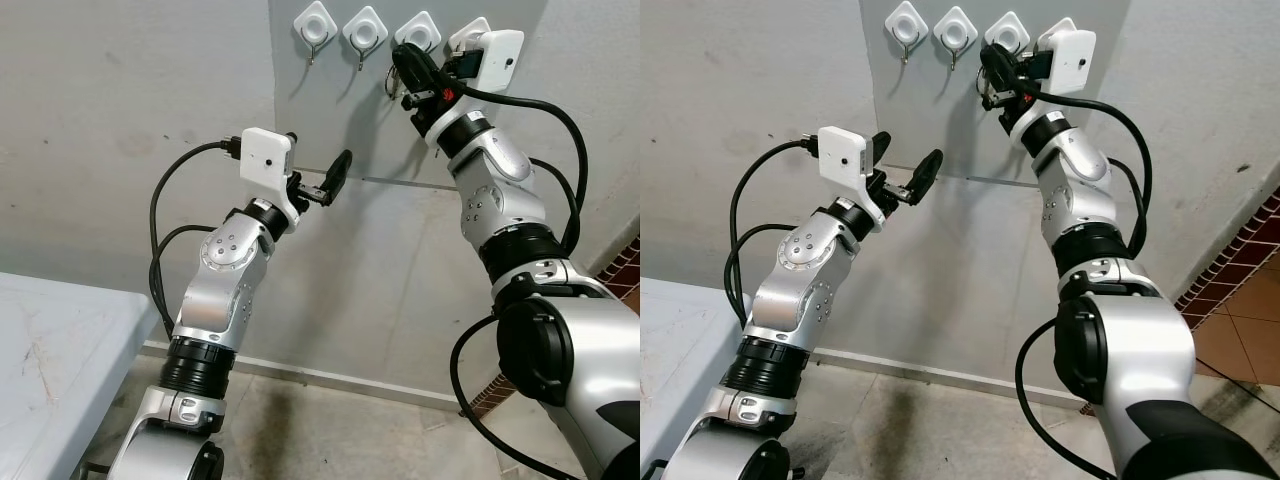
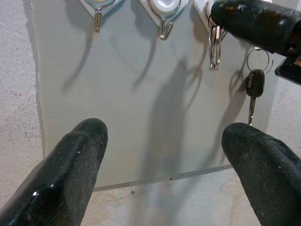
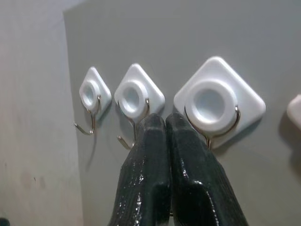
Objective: Hang keys on a hook
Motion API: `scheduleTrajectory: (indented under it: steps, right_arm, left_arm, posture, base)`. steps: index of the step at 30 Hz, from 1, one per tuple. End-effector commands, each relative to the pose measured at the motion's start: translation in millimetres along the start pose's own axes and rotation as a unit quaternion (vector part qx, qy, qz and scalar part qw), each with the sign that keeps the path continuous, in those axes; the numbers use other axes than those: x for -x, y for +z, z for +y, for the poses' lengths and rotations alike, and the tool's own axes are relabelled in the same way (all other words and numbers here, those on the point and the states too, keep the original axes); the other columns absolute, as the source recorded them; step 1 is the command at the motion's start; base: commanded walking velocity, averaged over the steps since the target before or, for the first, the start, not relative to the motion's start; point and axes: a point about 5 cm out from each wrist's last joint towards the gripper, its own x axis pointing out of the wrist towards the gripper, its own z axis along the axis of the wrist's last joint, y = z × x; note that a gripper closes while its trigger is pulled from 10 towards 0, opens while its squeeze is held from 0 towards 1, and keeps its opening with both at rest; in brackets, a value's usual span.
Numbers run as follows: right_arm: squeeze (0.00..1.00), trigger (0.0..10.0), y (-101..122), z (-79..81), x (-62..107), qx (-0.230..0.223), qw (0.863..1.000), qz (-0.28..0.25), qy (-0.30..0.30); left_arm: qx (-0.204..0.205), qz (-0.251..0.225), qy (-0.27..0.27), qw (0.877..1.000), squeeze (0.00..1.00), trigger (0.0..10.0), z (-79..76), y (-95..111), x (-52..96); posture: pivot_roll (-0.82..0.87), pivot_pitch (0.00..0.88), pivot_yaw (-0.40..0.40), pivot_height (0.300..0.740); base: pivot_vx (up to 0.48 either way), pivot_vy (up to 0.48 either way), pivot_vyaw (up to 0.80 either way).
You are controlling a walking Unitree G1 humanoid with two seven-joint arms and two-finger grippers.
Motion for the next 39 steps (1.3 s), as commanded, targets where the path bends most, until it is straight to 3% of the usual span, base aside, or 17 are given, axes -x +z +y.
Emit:
scheduleTrajectory:
  steps: [1,6,13,22,24,25,39]
  right_arm:
    - [0.00,10.0,-0.8,1.6,-1.5,0.016,1.000,0.021,0.017]
    - [0.00,10.0,-14.7,3.8,5.2,0.051,0.996,0.058,0.038]
    - [0.00,10.0,-26.5,3.9,12.3,0.051,0.995,0.080,0.042]
    - [0.00,10.0,-37.8,4.4,21.8,0.030,0.997,0.071,0.029]
    - [0.00,10.0,-40.0,4.1,23.1,0.003,0.998,0.064,0.020]
    - [1.00,10.0,-39.3,1.7,23.6,-0.003,0.998,0.058,0.004]
    - [1.00,10.0,-29.9,1.8,26.6,-0.040,0.999,-0.023,-0.006]
  left_arm:
    - [-0.007,-0.005,0.002,1.000,0.00,10.0,0.3,4.0,0.5]
    - [-0.007,-0.005,0.002,1.000,0.00,10.0,0.3,4.1,0.3]
    - [-0.007,-0.004,0.003,1.000,0.00,10.0,0.5,4.1,0.3]
    - [-0.015,-0.006,0.010,1.000,0.00,10.0,1.1,3.9,0.6]
    - [-0.014,-0.006,0.010,1.000,0.00,10.0,1.3,3.6,0.9]
    - [-0.013,-0.006,0.010,1.000,0.00,10.0,1.1,3.4,0.8]
    - [-0.015,-0.005,0.017,1.000,0.00,10.0,0.4,2.1,1.0]
  posture:
    - [0.15,0.055,-0.051,0.740]
    - [0.15,0.055,-0.051,0.740]
    - [0.14,0.055,-0.049,0.740]
    - [0.14,0.053,-0.047,0.740]
    - [0.14,0.048,-0.045,0.740]
    - [0.14,0.048,-0.045,0.740]
    - [0.14,0.052,-0.047,0.740]
  base:
    - [0.000,0.000,0.00]
    - [0.000,0.000,0.00]
    - [0.000,0.000,0.00]
    - [0.000,0.000,0.00]
    - [0.000,0.000,0.00]
    - [0.000,0.000,0.00]
    - [0.000,0.000,0.00]
